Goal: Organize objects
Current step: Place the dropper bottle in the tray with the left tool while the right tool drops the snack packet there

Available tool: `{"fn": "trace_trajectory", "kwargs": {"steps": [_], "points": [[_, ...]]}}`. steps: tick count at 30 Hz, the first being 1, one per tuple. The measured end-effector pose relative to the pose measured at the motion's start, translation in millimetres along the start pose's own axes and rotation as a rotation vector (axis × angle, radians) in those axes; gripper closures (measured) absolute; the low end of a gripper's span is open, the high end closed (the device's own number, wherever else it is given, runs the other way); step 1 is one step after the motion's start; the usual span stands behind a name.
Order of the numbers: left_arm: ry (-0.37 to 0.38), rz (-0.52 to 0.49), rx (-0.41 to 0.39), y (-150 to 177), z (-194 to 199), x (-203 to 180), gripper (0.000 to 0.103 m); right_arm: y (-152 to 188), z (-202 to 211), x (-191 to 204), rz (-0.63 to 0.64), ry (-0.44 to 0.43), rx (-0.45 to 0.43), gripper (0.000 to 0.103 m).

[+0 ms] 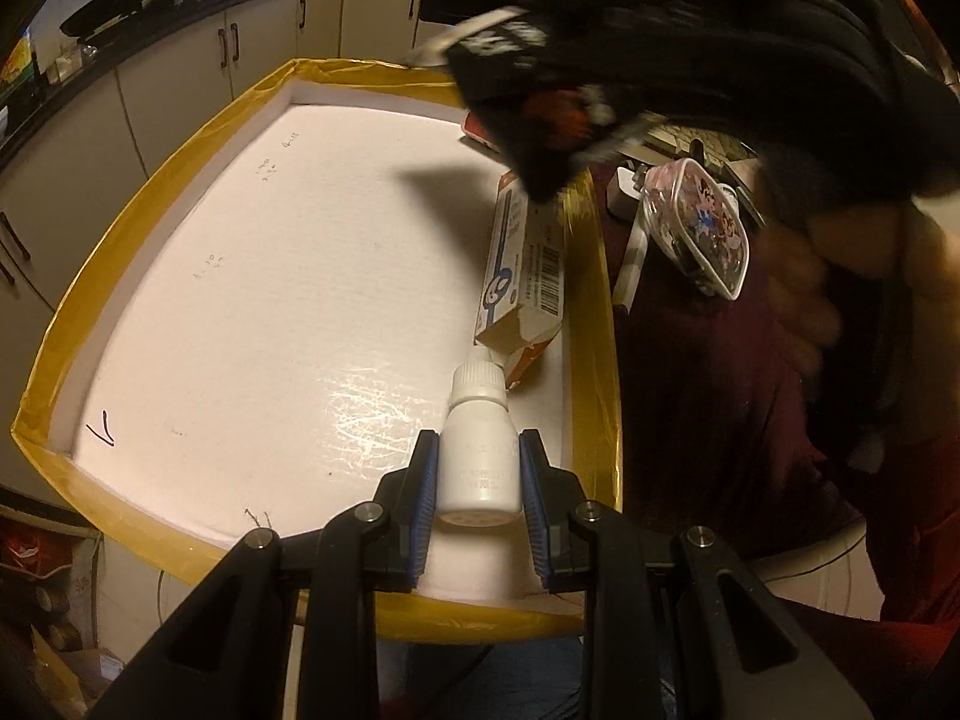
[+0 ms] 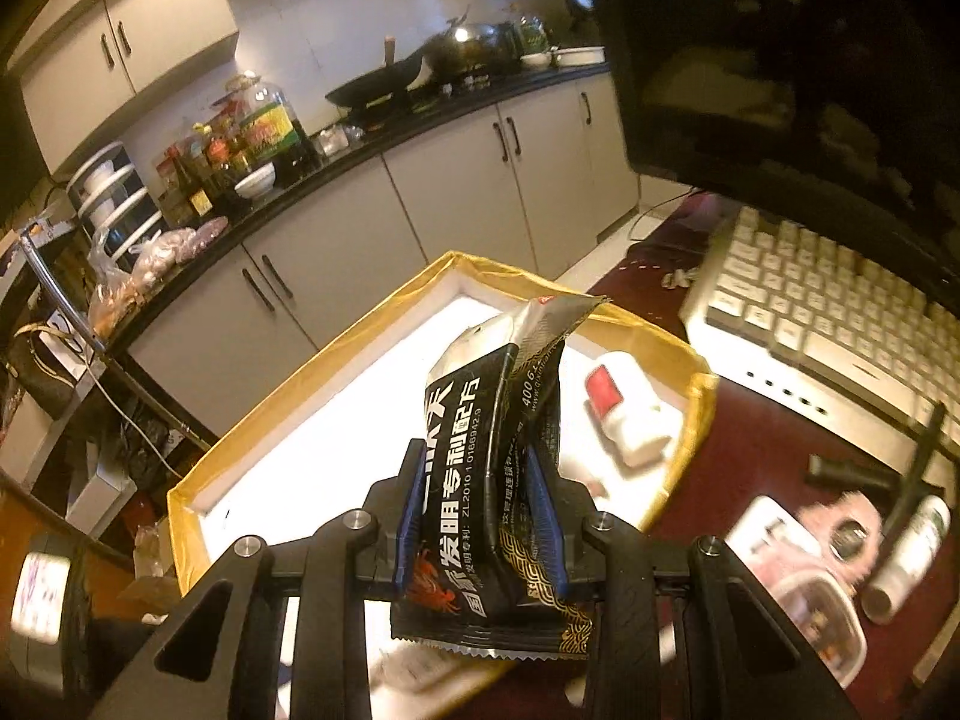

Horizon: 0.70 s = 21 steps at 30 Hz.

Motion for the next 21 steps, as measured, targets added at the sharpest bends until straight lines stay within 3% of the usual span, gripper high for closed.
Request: {"fn": "trace_trajectory", "kwargs": {"steps": [6, 12, 21], "points": [[-0.008, -0.012, 0.002, 0.5, -2.7, -1.7, 0.077, -1.7, -29.3, 10.6, 0.021, -0.014, 0.056, 0.067], [-0.009, -0.022, -0.001, 0.7, -3.3, -4.2, 0.077, 8.5, -45.8, -4.3, -0.004, 0.017, 0.096, 0.067], [0.016, -0.033, 0.012, 4.2, -2.6, -11.6, 0.077, 14.5, -43.7, -22.9, -0.03, 0.088, 0.087, 0.065]]}}
Point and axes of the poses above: each gripper's, at about its wrist camera, not at the fingertips, and z roughly against the way its jaws point, x to its left, y to its underside, the point moved 4 cm from there along -z, roughly the way its jaws point, and after that the axes turned 5 degrees about -x, right-handed, at the moved point
